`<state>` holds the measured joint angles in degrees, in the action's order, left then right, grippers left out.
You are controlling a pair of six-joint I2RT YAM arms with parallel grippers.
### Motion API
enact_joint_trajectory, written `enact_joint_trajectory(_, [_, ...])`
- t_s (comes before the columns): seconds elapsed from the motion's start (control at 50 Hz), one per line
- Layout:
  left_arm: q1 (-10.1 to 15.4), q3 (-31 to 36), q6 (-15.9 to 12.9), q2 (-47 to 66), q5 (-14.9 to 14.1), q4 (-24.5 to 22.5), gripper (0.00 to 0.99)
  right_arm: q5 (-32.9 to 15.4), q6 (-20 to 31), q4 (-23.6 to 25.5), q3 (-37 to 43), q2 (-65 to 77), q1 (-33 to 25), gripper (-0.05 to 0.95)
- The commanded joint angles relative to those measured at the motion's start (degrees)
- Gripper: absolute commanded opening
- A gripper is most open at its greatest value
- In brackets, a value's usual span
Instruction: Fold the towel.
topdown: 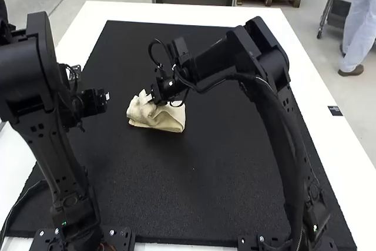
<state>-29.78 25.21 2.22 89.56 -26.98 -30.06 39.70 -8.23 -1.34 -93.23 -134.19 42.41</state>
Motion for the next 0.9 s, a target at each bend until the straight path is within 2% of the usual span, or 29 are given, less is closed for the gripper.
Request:
enact_joint_trajectory(0.0, [-0.19, -0.87, -0.37, -1.67, 0.26, -0.52, 0.967, 2.22, -1.79, -0.24, -2.39, -0.19, 0.39, 0.33])
enact_joint_trajectory(0.08, [-0.19, -0.95, -0.37, -1.58, 0.26, -0.70, 0.967, 3.10, -2.23, -0.24, -2.39, -0.19, 0.30, 0.48])
enact_joint_trajectory(0.12, [-0.19, -1.04, -0.37, -1.67, 0.26, -0.79, 0.967, 3.28, -2.32, -0.24, -2.48, -0.19, 0.30, 0.59])
enact_joint_trajectory(0.16, [-0.19, -1.04, -0.37, -1.67, 0.26, -0.79, 0.967, 3.89, -2.49, -0.24, -2.48, -0.19, 0.13, 0.64])
enact_joint_trajectory(0.36, [-0.01, -1.48, -0.37, -1.58, 0.35, -0.96, 0.967, 8.81, -4.69, -0.24, -3.62, 0.25, -1.46, 0.65])
enact_joint_trajectory(0.46, [0.42, -1.75, -0.37, -1.58, 0.62, -1.05, 0.967, 9.34, -4.69, -0.94, -3.89, 1.39, -2.07, 0.64])
enact_joint_trajectory(0.5, [0.60, -1.83, -0.37, -1.67, 0.70, -1.05, 0.967, 9.43, -4.87, -1.12, -3.89, 1.83, -2.34, 0.60])
enact_joint_trajectory(0.52, [0.69, -1.92, -0.37, -1.67, 0.79, -1.14, 0.967, 9.96, -4.95, -1.29, -3.89, 2.00, -2.34, 0.54])
enact_joint_trajectory(0.62, [1.13, -2.10, -0.37, -1.67, 1.05, -1.40, 0.967, 10.66, -5.92, -2.79, -3.27, 2.88, -2.77, 0.02])
enact_joint_trajectory(0.64, [1.13, -2.10, -0.37, -1.67, 1.14, -1.40, 0.967, 10.66, -6.01, -2.96, -3.01, 2.97, -2.86, -0.02])
enact_joint_trajectory(0.88, [1.57, -2.10, -0.20, -1.67, 1.49, -2.02, 0.967, 12.06, -6.71, -3.84, -0.20, 2.97, -2.86, -0.02])
